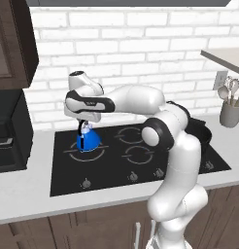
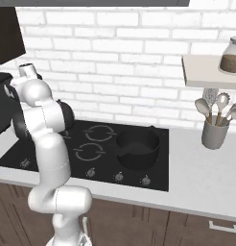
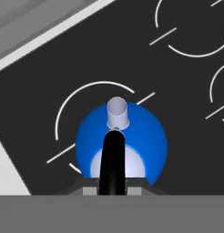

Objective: Pick the kettle from the counter and place it on a stove burner. Then turn the burner on.

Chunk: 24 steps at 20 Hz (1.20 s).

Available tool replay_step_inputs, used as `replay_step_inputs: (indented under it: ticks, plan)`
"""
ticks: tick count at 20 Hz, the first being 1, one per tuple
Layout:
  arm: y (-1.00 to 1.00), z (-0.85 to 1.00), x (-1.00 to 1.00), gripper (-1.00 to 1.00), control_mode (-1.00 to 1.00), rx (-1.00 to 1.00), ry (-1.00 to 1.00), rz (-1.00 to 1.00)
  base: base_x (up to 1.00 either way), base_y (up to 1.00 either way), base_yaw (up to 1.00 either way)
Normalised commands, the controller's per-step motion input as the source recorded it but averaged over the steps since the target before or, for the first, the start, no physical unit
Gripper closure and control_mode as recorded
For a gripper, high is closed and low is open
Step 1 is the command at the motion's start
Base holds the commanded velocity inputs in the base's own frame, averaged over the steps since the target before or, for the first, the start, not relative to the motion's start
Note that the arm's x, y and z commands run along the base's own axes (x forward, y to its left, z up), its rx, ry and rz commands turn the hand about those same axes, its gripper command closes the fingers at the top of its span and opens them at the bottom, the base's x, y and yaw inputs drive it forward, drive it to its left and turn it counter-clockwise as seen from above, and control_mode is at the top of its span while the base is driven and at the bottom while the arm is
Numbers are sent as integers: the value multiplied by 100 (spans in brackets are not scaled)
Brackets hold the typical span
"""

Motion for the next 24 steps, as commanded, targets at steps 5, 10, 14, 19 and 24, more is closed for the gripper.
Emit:
replay_step_inputs:
  ticks: [5, 10, 14, 19, 24]
  plan:
    - [0, 0, 2, -100, -100, 0, 0, 0, 0, 0, 0]
    - [-2, 0, 0, -100, -100, 0, 0, 0, 0, 0, 0]
    - [0, 41, -67, -100, -100, 1, -3, 0, 0, 0, 0]
    - [0, -6, -100, -100, -100, -8, 1, 14, 0, 0, 0]
    - [0, -97, -86, -100, -100, -32, 33, 32, 0, 0, 0]
